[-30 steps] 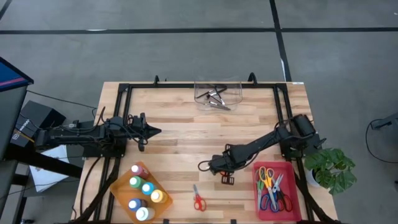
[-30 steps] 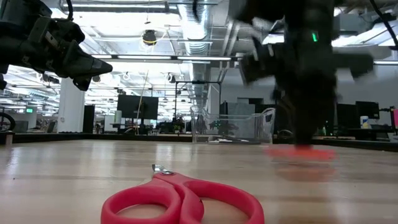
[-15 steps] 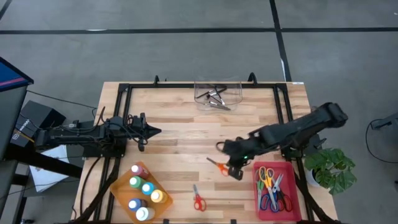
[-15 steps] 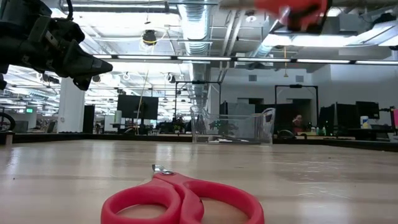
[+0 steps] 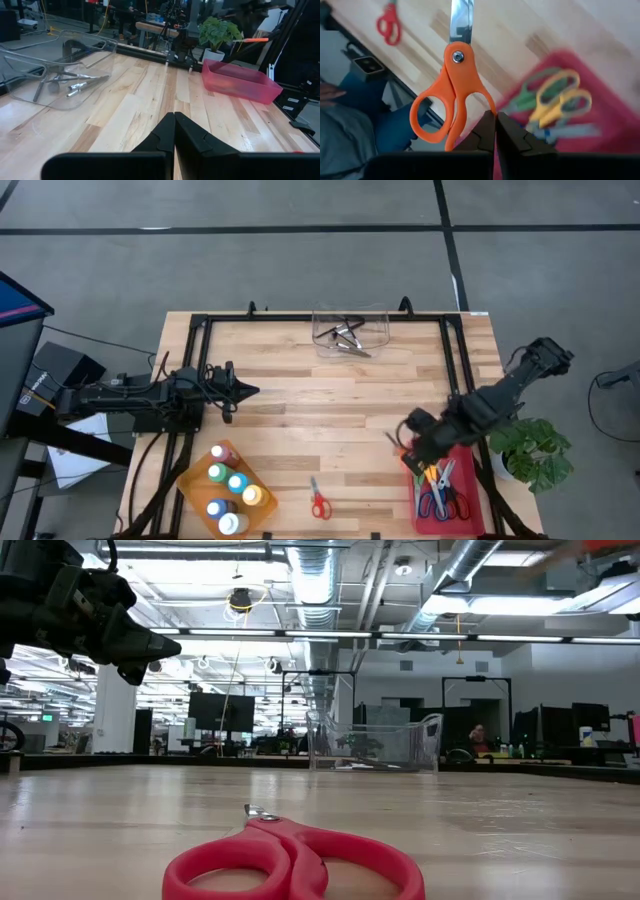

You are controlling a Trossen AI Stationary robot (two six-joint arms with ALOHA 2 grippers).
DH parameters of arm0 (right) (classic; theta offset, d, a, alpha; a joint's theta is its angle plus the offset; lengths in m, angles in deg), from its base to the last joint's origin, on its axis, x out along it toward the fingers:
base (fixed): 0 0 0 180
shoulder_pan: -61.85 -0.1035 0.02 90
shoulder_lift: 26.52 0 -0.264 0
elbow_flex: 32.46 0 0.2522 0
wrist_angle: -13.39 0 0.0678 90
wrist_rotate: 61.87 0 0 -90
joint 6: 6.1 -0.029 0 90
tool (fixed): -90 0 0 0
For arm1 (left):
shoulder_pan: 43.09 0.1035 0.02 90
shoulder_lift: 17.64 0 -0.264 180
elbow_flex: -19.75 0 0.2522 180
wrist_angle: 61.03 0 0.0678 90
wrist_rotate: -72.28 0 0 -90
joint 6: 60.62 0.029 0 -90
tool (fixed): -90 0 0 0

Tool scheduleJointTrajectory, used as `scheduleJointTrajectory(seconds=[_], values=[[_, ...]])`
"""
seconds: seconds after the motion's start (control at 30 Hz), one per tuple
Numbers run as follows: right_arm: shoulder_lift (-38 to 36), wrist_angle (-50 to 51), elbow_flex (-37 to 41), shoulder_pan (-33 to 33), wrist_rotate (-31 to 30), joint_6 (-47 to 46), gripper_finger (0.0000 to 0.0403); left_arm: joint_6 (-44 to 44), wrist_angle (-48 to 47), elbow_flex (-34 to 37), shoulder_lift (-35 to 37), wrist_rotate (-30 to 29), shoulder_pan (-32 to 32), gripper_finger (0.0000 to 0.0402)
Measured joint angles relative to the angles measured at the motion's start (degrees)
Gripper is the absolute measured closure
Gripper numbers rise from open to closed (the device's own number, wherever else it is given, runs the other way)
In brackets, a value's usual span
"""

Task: Pick & Place Paint Supplies
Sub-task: Put the orange scissor into the red bin

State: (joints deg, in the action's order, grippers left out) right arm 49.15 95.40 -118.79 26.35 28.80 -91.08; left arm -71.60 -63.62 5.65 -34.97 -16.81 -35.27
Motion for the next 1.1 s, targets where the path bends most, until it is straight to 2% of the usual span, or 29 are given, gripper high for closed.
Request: scheduleJointTrajectory(seconds=[0.33,0.53,0.7,0.9,1.1], values=[[1.5,6.4,-0.1,-12.4,3.2,-26.5,0.0403,0.0,0.0,0.0,0.0,0.0,0.0,0.0402],[4.8,6.7,-0.1,-17.4,10.0,-37.6,0.0403,0.0,0.3,0.0,0.0,0.0,0.0,0.0401],[9.6,5.3,-0.1,-18.9,18.2,-40.9,0.0403,0.0,0.5,0.0,0.0,0.0,0.0,0.0401],[15.7,1.0,-0.1,-18.6,19.1,-40.6,0.0403,0.0,0.5,0.0,0.0,0.0,0.0,0.0402],[22.4,2.4,-0.1,-18.1,23.3,-40.8,0.0403,0.0,0.5,0.0,0.0,0.0,0.0,0.0401]])
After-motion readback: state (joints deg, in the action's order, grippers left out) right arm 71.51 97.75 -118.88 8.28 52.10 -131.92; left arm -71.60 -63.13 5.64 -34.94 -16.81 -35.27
